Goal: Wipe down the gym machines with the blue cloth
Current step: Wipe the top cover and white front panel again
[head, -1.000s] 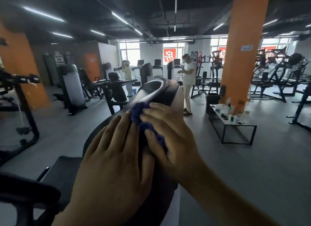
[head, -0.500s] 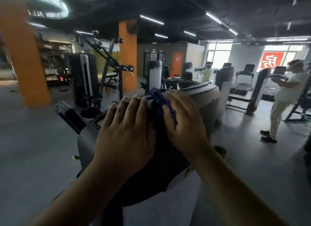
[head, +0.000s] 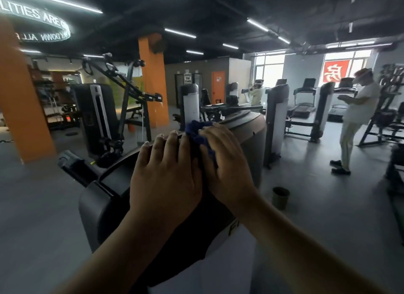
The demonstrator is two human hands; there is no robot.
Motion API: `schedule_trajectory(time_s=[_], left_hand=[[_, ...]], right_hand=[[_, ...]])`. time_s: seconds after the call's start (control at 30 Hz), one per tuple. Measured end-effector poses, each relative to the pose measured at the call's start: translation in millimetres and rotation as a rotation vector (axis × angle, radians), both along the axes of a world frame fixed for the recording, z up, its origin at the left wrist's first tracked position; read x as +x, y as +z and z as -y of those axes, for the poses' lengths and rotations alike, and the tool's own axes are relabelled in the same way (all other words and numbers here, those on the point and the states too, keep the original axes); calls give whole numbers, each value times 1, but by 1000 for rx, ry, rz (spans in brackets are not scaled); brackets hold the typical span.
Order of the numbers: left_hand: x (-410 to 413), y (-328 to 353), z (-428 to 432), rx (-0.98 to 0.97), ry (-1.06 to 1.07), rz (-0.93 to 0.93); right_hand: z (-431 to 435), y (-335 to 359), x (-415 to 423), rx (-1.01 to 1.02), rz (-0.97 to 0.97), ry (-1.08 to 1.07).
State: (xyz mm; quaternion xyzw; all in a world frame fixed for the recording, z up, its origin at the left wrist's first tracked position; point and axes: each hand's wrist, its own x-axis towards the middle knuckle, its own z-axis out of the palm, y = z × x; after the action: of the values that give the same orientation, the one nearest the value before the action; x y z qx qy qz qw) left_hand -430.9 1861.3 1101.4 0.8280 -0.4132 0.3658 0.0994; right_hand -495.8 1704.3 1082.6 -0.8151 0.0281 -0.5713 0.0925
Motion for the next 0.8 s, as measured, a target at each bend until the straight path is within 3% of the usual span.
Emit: schedule_trajectory(time_s=[0.1,0.27,0.43,0.63,0.73,0.8], left_hand=[[-3,0,8,2,24,8],[-10,4,25,-4,73,12],[-23,6,62,-35,108,55],[-46,8,126,-103,272,98],[-53,12,160,-109,333,117],[-55,12,177,-120,369,120]], right_hand=[[27,1,-4,-140,-22,-18],[51,14,-3,125,82,-5],[78,0,-1,-216,17,109],[193,12,-7,71,106,226],[192,5,0,60,81,277],[205,6,0,-75,49,327]])
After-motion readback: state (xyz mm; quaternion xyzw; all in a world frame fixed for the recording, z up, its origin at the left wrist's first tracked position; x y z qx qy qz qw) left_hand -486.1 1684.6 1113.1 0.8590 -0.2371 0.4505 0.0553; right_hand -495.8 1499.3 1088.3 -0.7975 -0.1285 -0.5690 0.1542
